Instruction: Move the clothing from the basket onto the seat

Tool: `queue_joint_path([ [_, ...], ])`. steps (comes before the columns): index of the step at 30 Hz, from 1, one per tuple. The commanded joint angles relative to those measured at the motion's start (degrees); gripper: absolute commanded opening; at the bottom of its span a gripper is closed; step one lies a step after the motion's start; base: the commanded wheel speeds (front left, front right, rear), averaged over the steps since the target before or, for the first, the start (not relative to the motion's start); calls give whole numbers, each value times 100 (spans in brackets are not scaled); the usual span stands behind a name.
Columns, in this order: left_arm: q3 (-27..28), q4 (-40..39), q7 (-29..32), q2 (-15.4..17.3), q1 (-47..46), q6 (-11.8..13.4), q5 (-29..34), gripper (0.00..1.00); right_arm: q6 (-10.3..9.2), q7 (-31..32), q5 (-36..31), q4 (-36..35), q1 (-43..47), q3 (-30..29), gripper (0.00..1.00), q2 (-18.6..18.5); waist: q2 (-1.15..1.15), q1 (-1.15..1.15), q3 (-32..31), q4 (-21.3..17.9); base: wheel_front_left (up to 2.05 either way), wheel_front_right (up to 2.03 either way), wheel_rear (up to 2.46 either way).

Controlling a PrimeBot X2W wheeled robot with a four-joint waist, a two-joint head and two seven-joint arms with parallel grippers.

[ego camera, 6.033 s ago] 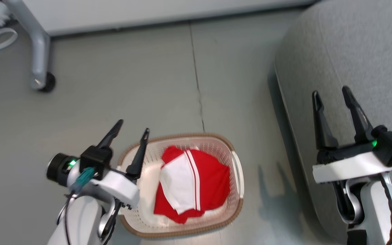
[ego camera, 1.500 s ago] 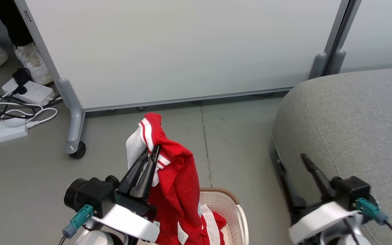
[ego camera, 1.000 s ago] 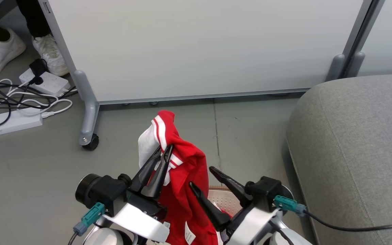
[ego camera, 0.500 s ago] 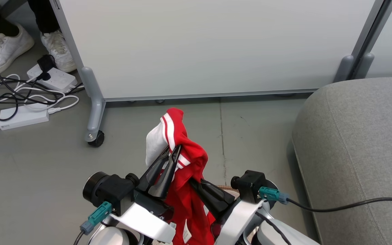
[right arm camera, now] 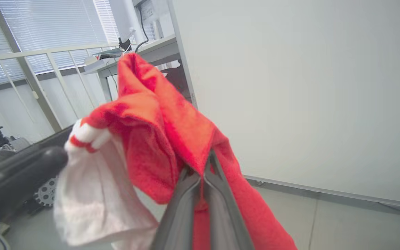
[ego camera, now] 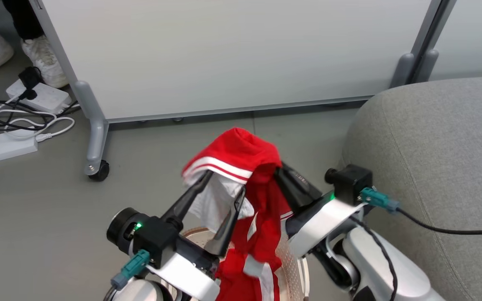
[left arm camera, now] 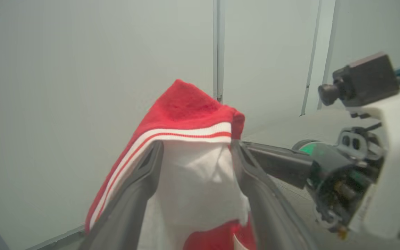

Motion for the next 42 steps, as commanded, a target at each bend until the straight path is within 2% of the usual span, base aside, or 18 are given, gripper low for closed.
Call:
queue_joint_path([
  [1,-123,10,77,72,-69,-91,95,100,13,-35,-190,-23,-40,-261,0,-32,0,0,75,-81,0,0,0],
  [8,-648,200,285,237,7,-365,349,100,13,-37,-637,47,132,-1057,0,-31,0,0,233,-341,0,0,0],
  [12,-790,295,326,353,55,-428,401,100,13,-37,-741,53,229,-1356,0,-30,0,0,347,-586,0,0,0],
  [20,-782,272,323,565,-31,-441,448,100,13,-38,-851,111,380,-1691,0,-31,0,0,600,-1114,0,0,0],
  [21,-762,231,326,609,-62,-432,466,100,13,-38,-869,76,407,-1766,0,-29,0,0,668,-1271,0,0,0],
  [34,-784,-32,472,858,-102,-378,481,100,13,-38,-964,-19,627,-2066,0,-31,0,0,928,-2132,0,0,0],
  [38,-780,-94,482,901,-146,-348,492,100,13,-38,-1078,8,524,-2238,0,-30,0,0,987,-2299,0,0,0],
  [42,-773,-199,514,937,-238,-350,514,100,13,-38,-1306,98,254,-2675,0,-34,0,0,1095,-2366,0,0,0],
])
